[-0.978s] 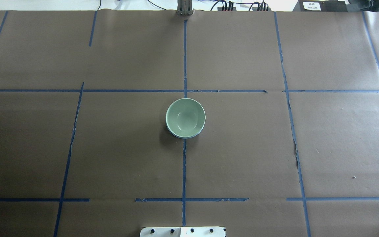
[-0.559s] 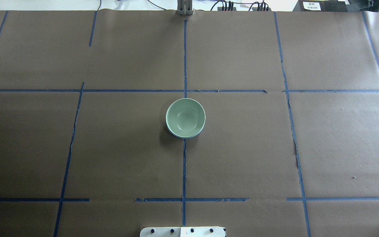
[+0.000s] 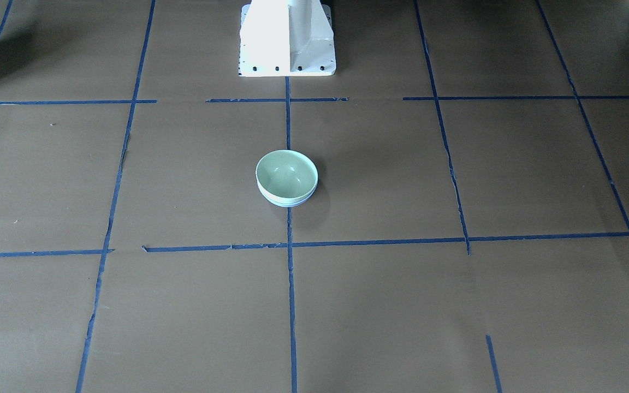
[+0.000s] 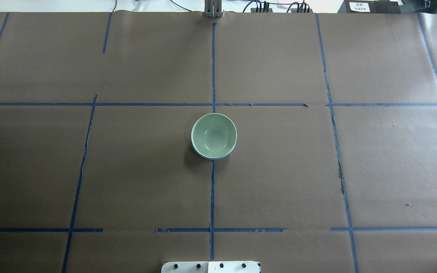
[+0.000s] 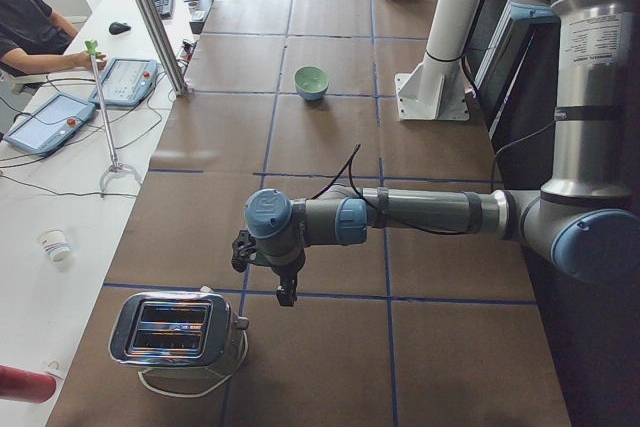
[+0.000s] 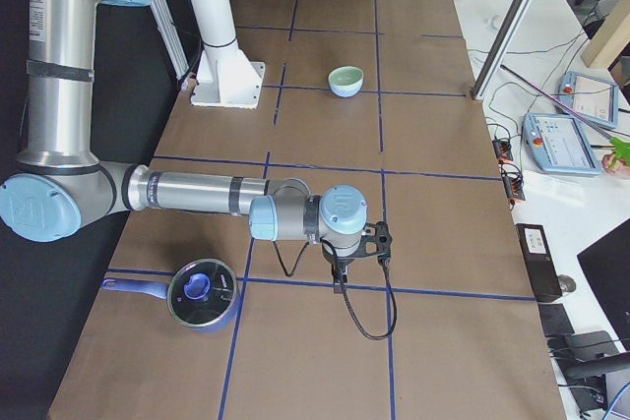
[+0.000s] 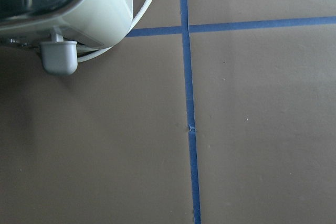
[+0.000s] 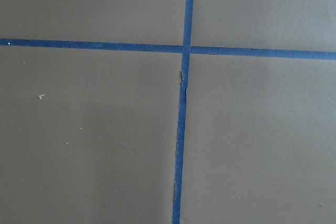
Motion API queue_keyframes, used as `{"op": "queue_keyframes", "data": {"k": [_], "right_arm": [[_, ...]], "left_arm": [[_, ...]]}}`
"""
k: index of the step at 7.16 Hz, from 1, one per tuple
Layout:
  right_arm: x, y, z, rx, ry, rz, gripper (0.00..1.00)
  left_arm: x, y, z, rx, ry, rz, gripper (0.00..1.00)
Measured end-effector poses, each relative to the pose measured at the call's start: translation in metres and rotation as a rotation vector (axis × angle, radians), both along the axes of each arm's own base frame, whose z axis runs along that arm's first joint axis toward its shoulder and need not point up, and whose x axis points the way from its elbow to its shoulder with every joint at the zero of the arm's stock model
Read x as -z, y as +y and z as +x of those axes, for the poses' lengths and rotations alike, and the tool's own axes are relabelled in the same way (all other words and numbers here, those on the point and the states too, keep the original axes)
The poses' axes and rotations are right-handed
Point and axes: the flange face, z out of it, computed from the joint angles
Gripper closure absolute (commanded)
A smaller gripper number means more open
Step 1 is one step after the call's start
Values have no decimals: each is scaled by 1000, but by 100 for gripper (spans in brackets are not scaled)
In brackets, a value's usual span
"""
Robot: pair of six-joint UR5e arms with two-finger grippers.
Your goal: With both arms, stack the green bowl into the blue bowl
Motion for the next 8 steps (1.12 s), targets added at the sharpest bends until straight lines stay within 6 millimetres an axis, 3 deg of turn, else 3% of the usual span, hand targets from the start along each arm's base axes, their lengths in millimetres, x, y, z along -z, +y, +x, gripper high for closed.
{"op": "queue_keyframes", "data": {"k": [5, 8], "right_arm": [[-2, 1, 2, -11, -6, -8, 0], [0, -1, 5, -26, 7, -13, 0]], "left_arm": [[-8, 2, 0, 0, -3, -16, 0], [-1, -2, -19, 43, -2, -7, 0]]}}
